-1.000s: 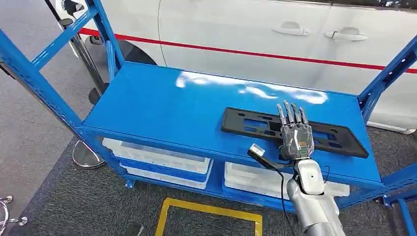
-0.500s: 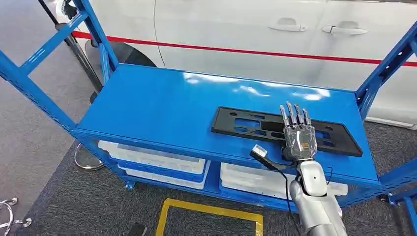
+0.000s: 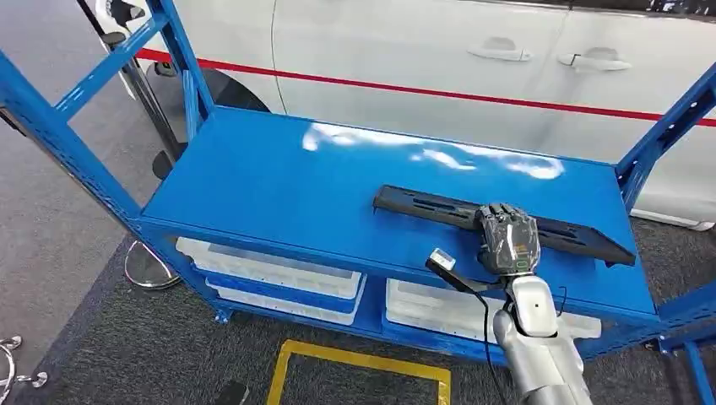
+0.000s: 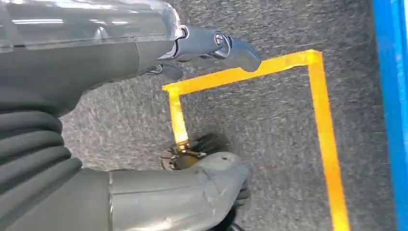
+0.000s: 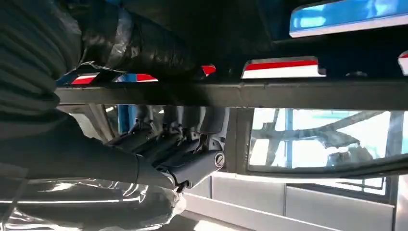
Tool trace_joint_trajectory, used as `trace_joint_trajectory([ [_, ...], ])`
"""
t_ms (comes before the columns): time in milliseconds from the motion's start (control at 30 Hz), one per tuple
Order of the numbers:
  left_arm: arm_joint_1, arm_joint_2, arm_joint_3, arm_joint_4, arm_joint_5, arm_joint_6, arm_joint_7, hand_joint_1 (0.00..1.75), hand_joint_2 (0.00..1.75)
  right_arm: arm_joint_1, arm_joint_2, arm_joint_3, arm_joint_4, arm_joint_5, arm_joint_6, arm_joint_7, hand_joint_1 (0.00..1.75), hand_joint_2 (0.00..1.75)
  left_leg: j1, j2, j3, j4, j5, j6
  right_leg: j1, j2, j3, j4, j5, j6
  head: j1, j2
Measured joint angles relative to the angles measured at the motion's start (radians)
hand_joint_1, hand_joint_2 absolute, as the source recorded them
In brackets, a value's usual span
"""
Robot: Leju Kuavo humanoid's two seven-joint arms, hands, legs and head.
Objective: Take the parts from the cabinet and place them on the table.
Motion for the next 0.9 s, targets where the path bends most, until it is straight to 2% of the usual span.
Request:
trace_joint_trajectory([
  [33, 0.001, 0.000, 0.000, 0.000, 0.003, -0.001, -0.001, 0.00, 0.00, 0.003, 0.000, 0.000, 0.002, 0.000, 0.000, 0.000, 1.75, 1.75, -0.002, 0.000, -0.001, 0.001, -0.001, 0.001, 0.000, 0.000, -0.041, 0.085, -0.034, 0.003, -0.001, 0.000],
  [67, 0.003, 0.000, 0.000, 0.000, 0.003, -0.002, -0.001, 0.00, 0.00, 0.006, 0.000, 0.000, 0.003, 0.000, 0.000, 0.000, 1.75, 1.75, -0.002, 0.000, -0.002, 0.002, -0.001, 0.001, 0.000, 0.000, -0.065, 0.131, -0.043, 0.004, 0.000, 0.000],
  [100, 0.005, 0.000, 0.000, 0.000, 0.003, -0.002, -0.001, 0.00, 0.00, 0.008, 0.000, 0.000, 0.004, 0.000, 0.000, 0.000, 1.75, 1.75, -0.002, 0.000, -0.002, 0.005, -0.002, 0.001, -0.001, 0.000, -0.070, 0.136, -0.028, 0.005, -0.001, 0.000],
  [133, 0.005, 0.000, 0.000, 0.000, 0.004, -0.002, -0.001, 0.00, 0.00, 0.008, 0.000, 0.000, 0.005, 0.000, 0.000, 0.000, 1.75, 1.75, -0.002, 0.000, -0.001, 0.007, -0.004, 0.000, -0.003, -0.001, -0.050, 0.091, 0.009, 0.006, -0.001, 0.000],
  [200, 0.004, -0.002, 0.000, 0.000, 0.004, -0.003, -0.002, 0.00, 0.00, 0.005, 0.000, 0.000, 0.005, 0.000, 0.000, 0.000, 1.75, 1.75, -0.002, -0.002, 0.000, 0.017, -0.011, -0.005, -0.006, -0.001, 0.037, -0.082, 0.099, 0.004, -0.001, 0.000],
  [233, 0.004, -0.002, 0.000, 0.000, 0.005, -0.003, -0.004, 0.00, 0.00, 0.003, 0.000, 0.000, 0.005, 0.000, 0.000, 0.000, 1.75, 1.75, -0.002, -0.002, -0.004, 0.024, -0.017, -0.011, -0.006, -0.001, 0.065, -0.148, 0.103, 0.000, 0.000, 0.000],
  [267, 0.003, -0.002, 0.000, 0.000, 0.005, -0.003, -0.006, 0.00, 0.00, 0.002, 0.000, 0.000, 0.005, -0.001, 0.000, -0.001, 1.75, 1.75, -0.010, -0.003, -0.011, 0.038, -0.023, -0.018, 0.000, 0.000, 0.067, -0.154, 0.100, -0.003, -0.002, 0.000],
  [367, 0.004, -0.002, 0.000, 0.000, 0.009, -0.006, -0.017, 0.00, 0.00, 0.003, 0.000, 0.000, 0.005, -0.002, 0.000, -0.003, 1.75, 1.75, -0.007, -0.003, -0.011, 0.033, -0.021, -0.029, 0.004, 0.001, 0.062, -0.150, 0.100, -0.017, -0.001, 0.000],
  [400, 0.004, -0.001, 0.000, 0.000, 0.009, -0.006, -0.019, 0.00, 0.00, 0.002, 0.000, 0.000, 0.005, -0.002, 0.000, -0.003, 1.75, 1.75, -0.007, -0.004, -0.011, 0.036, -0.025, -0.035, -0.004, -0.001, 0.066, -0.157, 0.105, -0.026, -0.001, 0.000],
  [433, 0.004, -0.001, 0.000, 0.000, 0.012, -0.006, -0.021, 0.00, 0.00, 0.002, 0.000, 0.000, 0.003, -0.003, 0.000, -0.004, 1.75, 1.75, -0.004, -0.003, -0.018, 0.055, -0.043, -0.041, -0.006, -0.002, 0.068, -0.160, 0.106, -0.030, -0.001, 0.000],
  [467, 0.003, -0.001, 0.000, 0.000, 0.012, -0.006, -0.023, 0.00, 0.00, 0.001, 0.000, 0.000, 0.001, -0.002, 0.000, -0.004, 1.75, 1.75, -0.003, -0.003, -0.043, 0.112, -0.081, -0.048, -0.007, -0.004, 0.068, -0.160, 0.106, -0.037, -0.003, 0.000],
  [533, 0.005, -0.001, 0.000, 0.000, 0.013, -0.006, -0.023, 0.00, 0.00, 0.003, 0.000, 0.000, 0.001, -0.002, 0.000, -0.004, 1.75, 1.75, 0.003, -0.002, -0.120, 0.280, -0.159, -0.058, -0.005, -0.007, 0.066, -0.160, 0.106, -0.038, -0.002, 0.000],
  [567, 0.007, -0.001, 0.000, 0.000, 0.013, -0.006, -0.023, 0.00, 0.00, 0.004, 0.000, 0.000, 0.001, -0.002, 0.000, -0.004, 1.75, 1.75, 0.005, -0.002, -0.149, 0.341, -0.176, -0.060, -0.005, -0.007, 0.065, -0.159, 0.106, -0.038, -0.002, 0.000],
  [600, 0.009, -0.001, 0.000, 0.000, 0.013, -0.006, -0.023, 0.00, 0.00, 0.005, 0.000, 0.000, 0.001, -0.003, 0.000, -0.004, 1.75, 1.75, 0.005, -0.002, -0.158, 0.359, -0.170, -0.060, -0.005, -0.007, 0.065, -0.159, 0.106, -0.038, -0.002, 0.000],
  [633, 0.010, -0.001, 0.001, 0.000, 0.013, -0.006, -0.023, 0.00, 0.00, 0.005, 0.000, 0.000, 0.001, -0.003, 0.000, -0.004, 1.75, 1.75, 0.005, -0.002, -0.144, 0.327, -0.142, -0.059, -0.005, -0.006, 0.066, -0.158, 0.106, -0.038, -0.003, 0.000],
  [667, 0.009, -0.001, 0.001, 0.000, 0.013, -0.006, -0.023, 0.00, 0.00, 0.005, 0.000, 0.000, 0.001, -0.003, 0.000, -0.004, 1.75, 1.75, 0.005, -0.002, -0.111, 0.256, -0.101, -0.056, -0.005, -0.005, 0.067, -0.158, 0.106, -0.038, -0.002, 0.000],
  [700, 0.008, -0.001, 0.001, 0.000, 0.014, -0.006, -0.023, 0.00, 0.00, 0.005, 0.000, 0.000, 0.001, -0.003, 0.000, -0.004, 1.75, 1.75, 0.005, -0.002, -0.063, 0.157, -0.052, -0.051, -0.005, -0.004, 0.069, -0.158, 0.105, -0.037, -0.003, 0.000],
  [733, 0.007, 0.001, 0.001, 0.000, 0.015, -0.006, -0.024, 0.00, 0.00, 0.004, 0.000, 0.000, 0.000, -0.004, 0.000, -0.004, 1.75, 1.75, 0.004, -0.002, -0.016, 0.062, -0.016, -0.044, -0.005, -0.003, 0.071, -0.158, 0.104, -0.034, -0.002, 0.000],
  [767, 0.005, 0.002, 0.002, 0.000, 0.017, -0.006, -0.024, 0.00, 0.00, 0.004, 0.000, 0.000, 0.000, -0.006, 0.000, -0.004, 1.75, 1.75, -0.002, -0.003, -0.005, 0.036, -0.032, -0.040, -0.001, -0.003, 0.069, -0.158, 0.104, -0.029, -0.002, 0.000],
  [867, 0.007, 0.002, 0.003, 0.000, 0.021, -0.005, -0.026, 0.00, 0.00, 0.004, 0.000, 0.000, -0.003, -0.033, 0.000, -0.028, 1.75, 1.75, -0.009, -0.004, -0.010, 0.035, -0.025, -0.030, -0.005, -0.002, 0.067, -0.164, 0.112, -0.009, -0.002, 0.000],
  [900, 0.006, 0.002, 0.003, 0.000, 0.024, -0.005, -0.028, 0.00, 0.00, 0.004, 0.000, -0.001, -0.014, -0.051, 0.000, -0.049, 1.75, 1.75, -0.005, -0.003, -0.008, 0.022, -0.017, -0.020, -0.001, -0.002, 0.068, -0.167, 0.113, -0.001, -0.002, 0.000],
])
